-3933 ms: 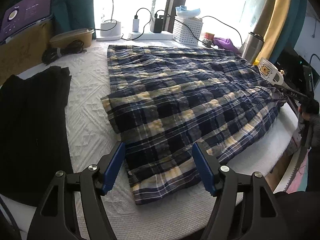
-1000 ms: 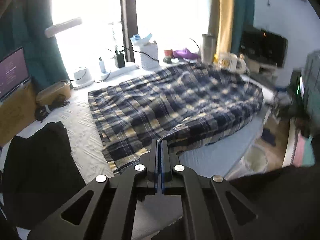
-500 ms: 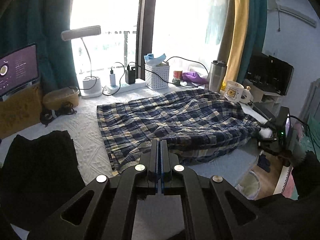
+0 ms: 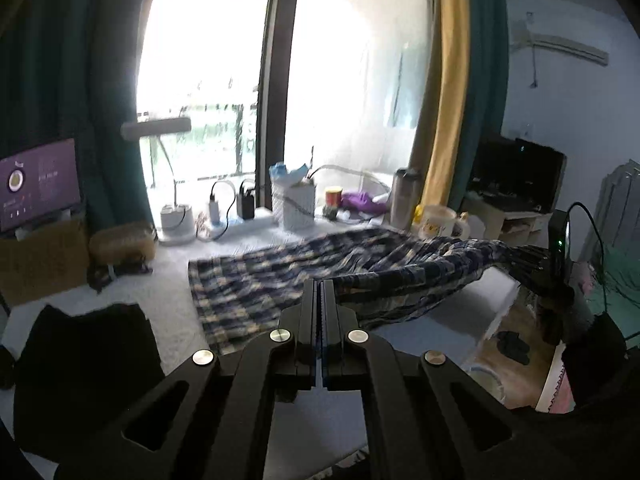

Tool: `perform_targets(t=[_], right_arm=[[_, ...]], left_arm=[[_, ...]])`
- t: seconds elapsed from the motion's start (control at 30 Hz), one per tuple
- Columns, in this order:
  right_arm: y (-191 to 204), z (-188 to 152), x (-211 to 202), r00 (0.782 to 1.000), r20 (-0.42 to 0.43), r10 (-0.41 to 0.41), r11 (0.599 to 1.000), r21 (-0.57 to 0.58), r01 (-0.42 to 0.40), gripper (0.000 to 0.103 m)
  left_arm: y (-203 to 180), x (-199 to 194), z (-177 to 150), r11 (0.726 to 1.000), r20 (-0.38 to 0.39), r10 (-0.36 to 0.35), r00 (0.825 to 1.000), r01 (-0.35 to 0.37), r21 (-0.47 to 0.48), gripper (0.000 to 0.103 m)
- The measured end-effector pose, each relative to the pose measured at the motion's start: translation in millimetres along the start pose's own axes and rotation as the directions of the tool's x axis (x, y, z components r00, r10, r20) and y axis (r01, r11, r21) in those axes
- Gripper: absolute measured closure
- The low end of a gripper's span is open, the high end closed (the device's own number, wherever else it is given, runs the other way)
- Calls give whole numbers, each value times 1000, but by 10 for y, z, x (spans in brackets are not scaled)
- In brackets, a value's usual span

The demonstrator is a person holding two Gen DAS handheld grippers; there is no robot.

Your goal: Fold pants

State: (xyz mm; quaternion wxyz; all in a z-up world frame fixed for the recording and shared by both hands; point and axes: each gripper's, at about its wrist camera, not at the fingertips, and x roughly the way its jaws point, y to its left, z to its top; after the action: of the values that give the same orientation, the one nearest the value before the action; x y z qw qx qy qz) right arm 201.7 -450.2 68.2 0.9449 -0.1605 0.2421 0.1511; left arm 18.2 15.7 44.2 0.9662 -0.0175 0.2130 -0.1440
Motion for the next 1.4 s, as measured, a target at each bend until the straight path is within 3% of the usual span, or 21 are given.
perform_targets(t=[0.3,0.57,0.67,0.73,0.83,0.9,0.93,0.97,1.17,1.27,1.4], right_arm=[[-254,462,-186,993,107,-40,992,125,26,98],[-402,705,-242,986,159,-58,987,155,33,98],[-371,756,-190,987,153,-55,990,140,34,98],[-339,738,-107,990,130,-58,991,131,41,98],[-311,687,21,995,82,-51,991,130,40,98],[-275,674,85,998,57,-41,991,128,33,98],[-251,684,107,998,51,-34,992,124,28,98],[-230,703,112,998,50,-28,993,119,22,98],[-173,927,305,1000,13,20,998,52,-21,98],[-144,1108,471,998,-2,58,998,5,-58,98],[-129,1387,840,993,-36,116,993,-2,-116,98]], left_arm=[[-173,-226,299,998,96,-21,995,15,58,103],[-244,-327,591,992,180,-28,983,6,126,103],[-193,-4,491,988,41,-89,995,84,127,103],[-200,253,310,985,-67,-125,990,132,108,103],[-270,659,-49,972,-204,-228,952,236,15,101],[-373,864,-236,965,-249,-252,935,263,12,79],[-429,1001,-330,956,-266,-283,922,293,-1,57],[-480,1118,-390,946,-280,-315,907,322,-22,41],[-921,1550,-581,900,-341,-419,842,436,-30,35],[-1133,1692,-591,879,-346,-455,821,475,-28,21],[-1408,1796,-582,857,-373,-484,792,516,-17,21]])
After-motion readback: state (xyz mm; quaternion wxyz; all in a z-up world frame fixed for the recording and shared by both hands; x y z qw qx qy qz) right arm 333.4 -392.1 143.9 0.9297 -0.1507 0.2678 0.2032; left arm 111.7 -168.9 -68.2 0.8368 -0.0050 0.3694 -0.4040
